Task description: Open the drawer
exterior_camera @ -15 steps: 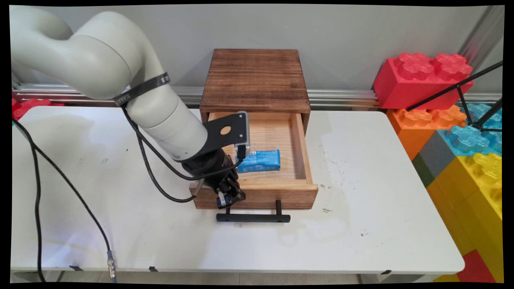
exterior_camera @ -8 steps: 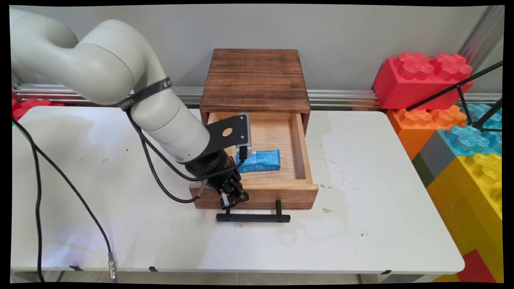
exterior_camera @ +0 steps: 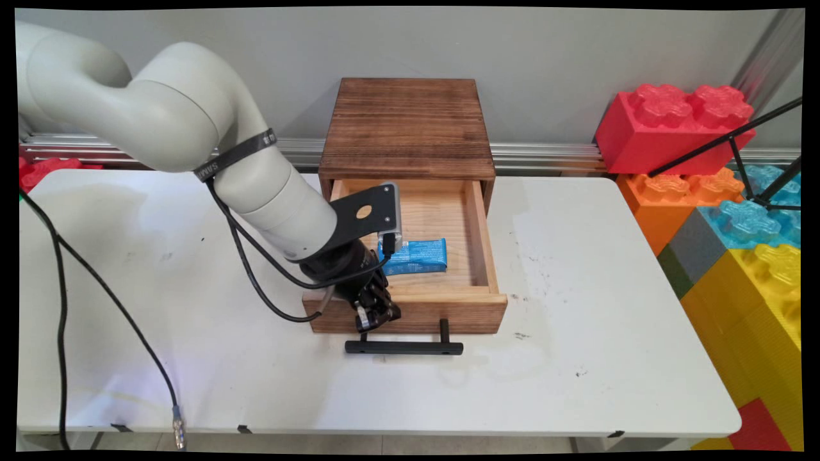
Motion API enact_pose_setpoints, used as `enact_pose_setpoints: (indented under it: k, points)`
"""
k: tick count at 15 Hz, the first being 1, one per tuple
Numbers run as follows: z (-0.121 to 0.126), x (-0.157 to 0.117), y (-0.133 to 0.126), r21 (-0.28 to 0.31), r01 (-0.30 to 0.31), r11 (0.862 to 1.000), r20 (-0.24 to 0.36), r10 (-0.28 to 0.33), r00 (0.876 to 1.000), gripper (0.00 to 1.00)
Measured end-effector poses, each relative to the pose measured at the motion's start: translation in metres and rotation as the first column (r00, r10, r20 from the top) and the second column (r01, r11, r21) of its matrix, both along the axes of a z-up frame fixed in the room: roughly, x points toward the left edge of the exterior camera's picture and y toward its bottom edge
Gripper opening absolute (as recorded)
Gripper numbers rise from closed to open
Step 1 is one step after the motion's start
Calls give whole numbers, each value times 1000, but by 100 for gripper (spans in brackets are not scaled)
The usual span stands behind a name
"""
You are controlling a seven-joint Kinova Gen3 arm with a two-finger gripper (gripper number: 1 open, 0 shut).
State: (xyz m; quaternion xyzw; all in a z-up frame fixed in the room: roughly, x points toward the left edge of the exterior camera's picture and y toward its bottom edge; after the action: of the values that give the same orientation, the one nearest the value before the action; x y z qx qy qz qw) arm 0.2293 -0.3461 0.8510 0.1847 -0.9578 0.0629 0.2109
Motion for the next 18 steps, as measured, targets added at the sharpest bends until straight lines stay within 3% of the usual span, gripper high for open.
enact_pose_setpoints:
  k: [18]
  points:
    - [-6, 22, -43, -130, 0, 992, 32, 4, 999, 0]
